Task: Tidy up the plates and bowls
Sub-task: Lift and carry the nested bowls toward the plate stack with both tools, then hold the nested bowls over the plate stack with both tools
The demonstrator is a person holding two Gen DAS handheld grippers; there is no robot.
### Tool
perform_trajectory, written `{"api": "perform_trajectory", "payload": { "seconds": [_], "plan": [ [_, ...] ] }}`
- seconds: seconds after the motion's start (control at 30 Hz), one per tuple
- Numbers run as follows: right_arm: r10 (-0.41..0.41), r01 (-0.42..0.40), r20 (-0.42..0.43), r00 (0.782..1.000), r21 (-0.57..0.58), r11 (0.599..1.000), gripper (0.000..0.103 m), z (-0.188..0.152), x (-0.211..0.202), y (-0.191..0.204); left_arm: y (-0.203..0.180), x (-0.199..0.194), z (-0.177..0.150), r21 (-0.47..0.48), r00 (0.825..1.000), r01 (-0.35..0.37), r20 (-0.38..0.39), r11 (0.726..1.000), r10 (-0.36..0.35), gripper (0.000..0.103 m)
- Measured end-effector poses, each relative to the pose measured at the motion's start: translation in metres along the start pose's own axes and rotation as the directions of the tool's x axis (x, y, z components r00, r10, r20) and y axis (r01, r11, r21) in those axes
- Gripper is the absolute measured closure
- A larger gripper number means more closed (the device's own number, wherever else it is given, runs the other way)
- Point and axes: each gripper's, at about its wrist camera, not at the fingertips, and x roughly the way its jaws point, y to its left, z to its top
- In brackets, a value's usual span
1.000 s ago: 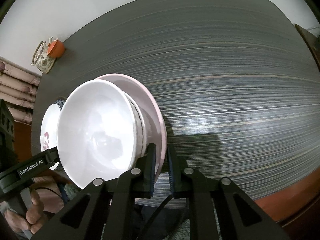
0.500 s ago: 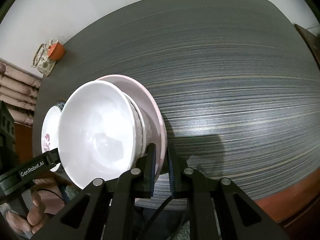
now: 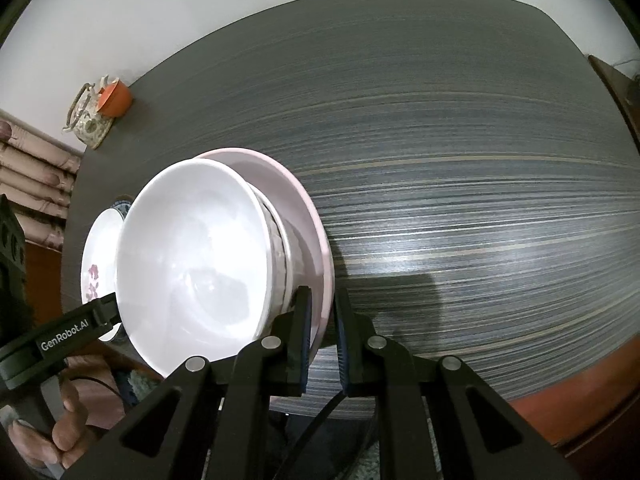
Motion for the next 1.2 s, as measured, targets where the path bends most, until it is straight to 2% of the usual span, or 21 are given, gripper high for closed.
{"api": "perform_trajectory", "payload": {
  "seconds": [0.33,0.6,1.2],
  "plan": [
    [0.002,-0.002,0.024,1.0,-0.006,1.0,0.09,0.002,-0.009,0.005,-0.004,-0.01,0.0,-0.002,1.0,0.008,0.03,1.0,-0.008,0.096],
    [0.013,-0.01,0.067,0.998,-0.042,0.999,0.09,0.01,-0.026,0.024,0.007,-0.036,0.0,-0.019,0.996,0.02,0.089,1.0,-0.018,0.096],
    [0.066,-0.046,0.085,0.994,-0.221,0.974,0.091,0.018,-0.036,0.116,0.077,-0.1,-0.007,-0.152,0.976,-0.011,0.212,0.988,0.043,0.096]
  ]
}}
